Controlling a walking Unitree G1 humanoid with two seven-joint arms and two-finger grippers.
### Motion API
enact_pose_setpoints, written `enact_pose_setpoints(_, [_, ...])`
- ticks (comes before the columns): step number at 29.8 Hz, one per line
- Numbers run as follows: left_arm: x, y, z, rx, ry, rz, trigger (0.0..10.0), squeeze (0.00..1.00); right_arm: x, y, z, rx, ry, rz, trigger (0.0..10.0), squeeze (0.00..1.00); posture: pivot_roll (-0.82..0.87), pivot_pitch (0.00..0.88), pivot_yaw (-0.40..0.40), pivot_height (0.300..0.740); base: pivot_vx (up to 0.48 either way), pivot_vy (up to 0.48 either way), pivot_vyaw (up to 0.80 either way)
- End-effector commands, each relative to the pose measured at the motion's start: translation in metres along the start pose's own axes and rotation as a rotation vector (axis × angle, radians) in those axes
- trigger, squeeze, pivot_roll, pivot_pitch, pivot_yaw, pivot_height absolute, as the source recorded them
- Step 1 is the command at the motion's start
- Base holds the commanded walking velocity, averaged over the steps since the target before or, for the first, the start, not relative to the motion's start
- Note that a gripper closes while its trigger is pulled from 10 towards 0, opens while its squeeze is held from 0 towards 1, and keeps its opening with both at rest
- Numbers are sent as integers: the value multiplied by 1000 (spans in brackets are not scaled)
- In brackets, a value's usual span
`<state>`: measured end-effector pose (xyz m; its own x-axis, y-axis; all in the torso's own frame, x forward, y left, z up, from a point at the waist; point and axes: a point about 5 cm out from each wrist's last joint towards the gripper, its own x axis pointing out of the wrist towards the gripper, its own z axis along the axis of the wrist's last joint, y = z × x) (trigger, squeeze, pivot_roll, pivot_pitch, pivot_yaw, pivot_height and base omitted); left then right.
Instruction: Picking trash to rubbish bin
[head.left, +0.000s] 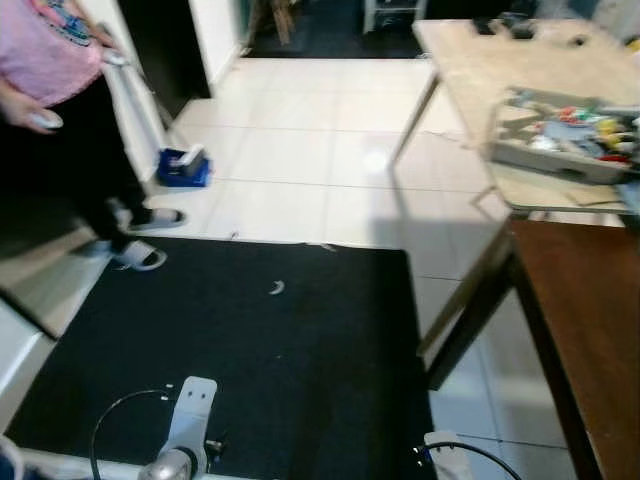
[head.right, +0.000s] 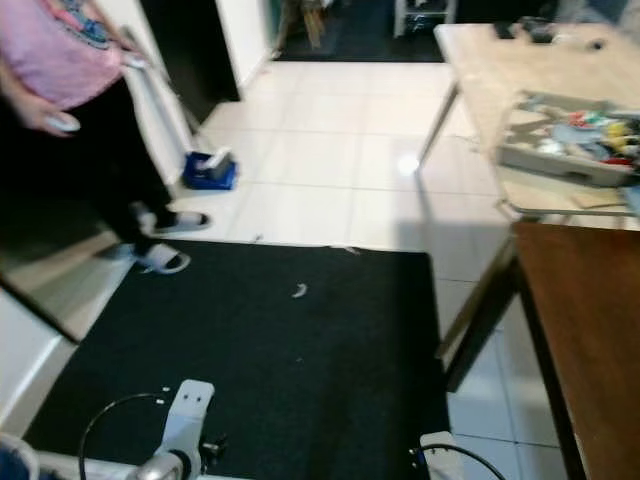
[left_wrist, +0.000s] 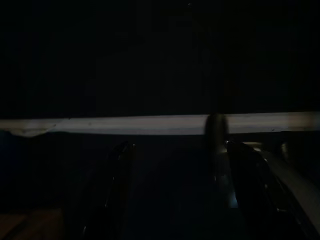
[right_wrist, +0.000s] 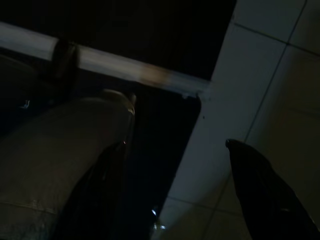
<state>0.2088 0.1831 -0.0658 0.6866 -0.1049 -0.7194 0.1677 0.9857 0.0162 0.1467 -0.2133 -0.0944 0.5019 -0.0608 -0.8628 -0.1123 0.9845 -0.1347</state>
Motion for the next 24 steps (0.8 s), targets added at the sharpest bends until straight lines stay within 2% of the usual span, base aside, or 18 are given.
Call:
enact_pose_setpoints(1, [-1,0,-4,9,12,-8,10000,0,-1,7,-10,-8,38,23,10000,0,42,126,42,740,0,0,800])
enact_pose_setpoints(24, [-1,-3,-4,18,11,-28,10000,0,-3,6,-17,-30,53,27,10000,0,36,127,46,740,0,0,800])
